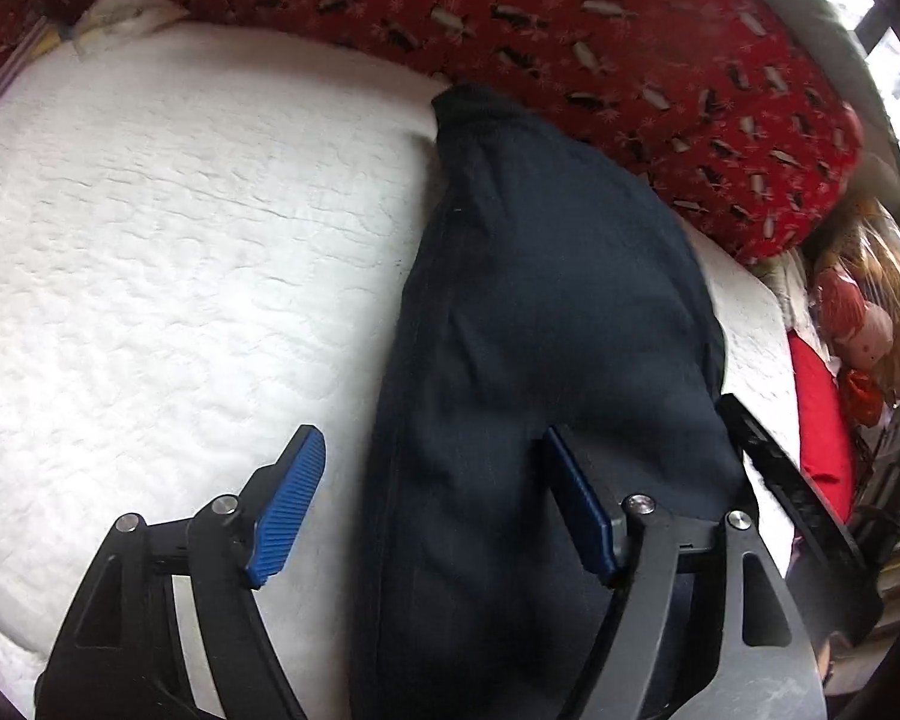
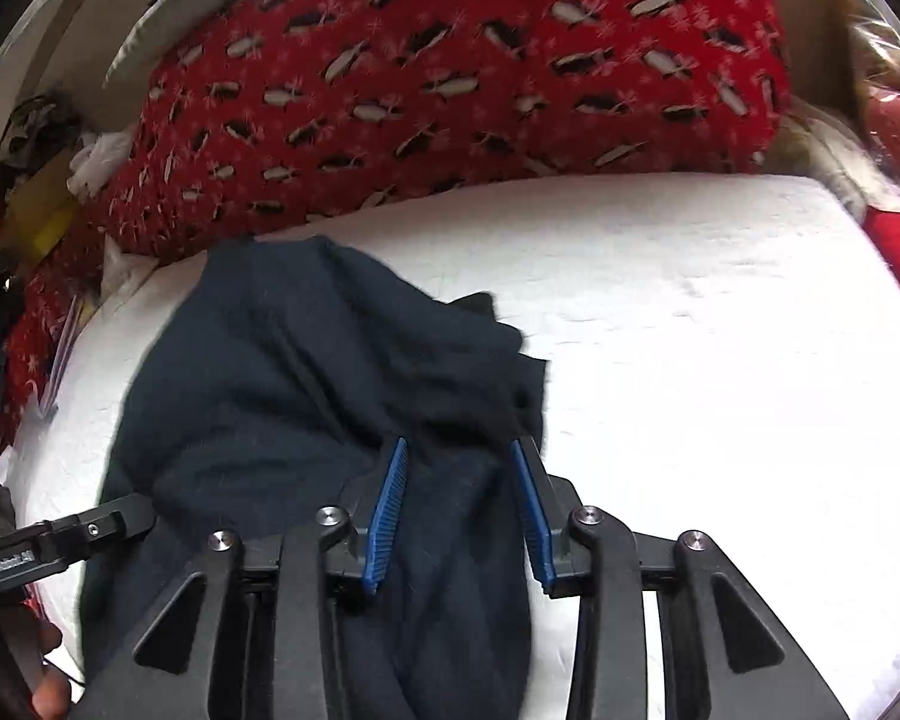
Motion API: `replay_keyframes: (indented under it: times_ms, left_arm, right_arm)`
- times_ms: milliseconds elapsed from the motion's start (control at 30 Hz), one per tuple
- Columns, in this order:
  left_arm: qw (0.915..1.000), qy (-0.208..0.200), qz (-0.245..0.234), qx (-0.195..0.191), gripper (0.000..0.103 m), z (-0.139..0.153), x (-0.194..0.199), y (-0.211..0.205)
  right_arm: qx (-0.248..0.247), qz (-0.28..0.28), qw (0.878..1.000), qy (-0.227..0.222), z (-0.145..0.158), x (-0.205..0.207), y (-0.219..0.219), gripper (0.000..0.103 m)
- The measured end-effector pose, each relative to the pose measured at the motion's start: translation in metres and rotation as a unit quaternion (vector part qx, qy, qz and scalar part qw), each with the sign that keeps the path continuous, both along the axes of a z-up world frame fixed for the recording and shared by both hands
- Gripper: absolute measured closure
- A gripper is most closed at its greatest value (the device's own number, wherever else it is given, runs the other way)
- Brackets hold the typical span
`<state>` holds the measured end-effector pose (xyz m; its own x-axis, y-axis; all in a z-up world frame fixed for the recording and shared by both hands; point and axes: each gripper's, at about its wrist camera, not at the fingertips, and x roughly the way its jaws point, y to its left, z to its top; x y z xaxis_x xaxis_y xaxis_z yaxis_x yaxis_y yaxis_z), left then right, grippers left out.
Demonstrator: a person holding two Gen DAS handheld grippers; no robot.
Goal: Fold large clothes
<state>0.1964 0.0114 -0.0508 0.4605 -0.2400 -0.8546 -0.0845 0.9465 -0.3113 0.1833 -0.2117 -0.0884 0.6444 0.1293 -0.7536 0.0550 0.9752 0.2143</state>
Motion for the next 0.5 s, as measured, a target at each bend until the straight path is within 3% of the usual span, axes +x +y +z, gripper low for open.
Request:
replay_keyframes:
  times_ms: [133, 167, 233, 333, 500]
  left_arm:
    - [0.9991, -0.036, 0.002, 0.024, 0.028, 0.016, -0.045, -0.004]
    - [0.9990, -0.030, -0.005, 0.033, 0.028, 0.011, -0.055, -0.009]
    - [0.9989, -0.009, -0.020, 0.042, 0.028, 0.000, -0.061, -0.016]
    - [0.9983, 0.021, -0.037, 0.040, 0.028, -0.009, -0.071, -0.025]
    - [0.9956, 0.000, -0.060, 0.071, 0.028, 0.002, -0.100, -0.034]
  right_arm:
    - [0.060, 0.021, 0.997, -0.044, 0.029, -0.048, -0.005, 0.062]
    - [0.063, 0.032, 0.996, -0.053, 0.031, -0.064, -0.002, 0.054]
    - [0.039, 0.042, 0.997, -0.045, 0.023, -0.081, 0.005, 0.046]
    - [-0.041, 0.043, 0.998, 0.025, -0.008, -0.086, 0.016, 0.043]
    - [-0.072, 0.028, 0.997, -0.002, 0.017, -0.116, 0.020, 0.039]
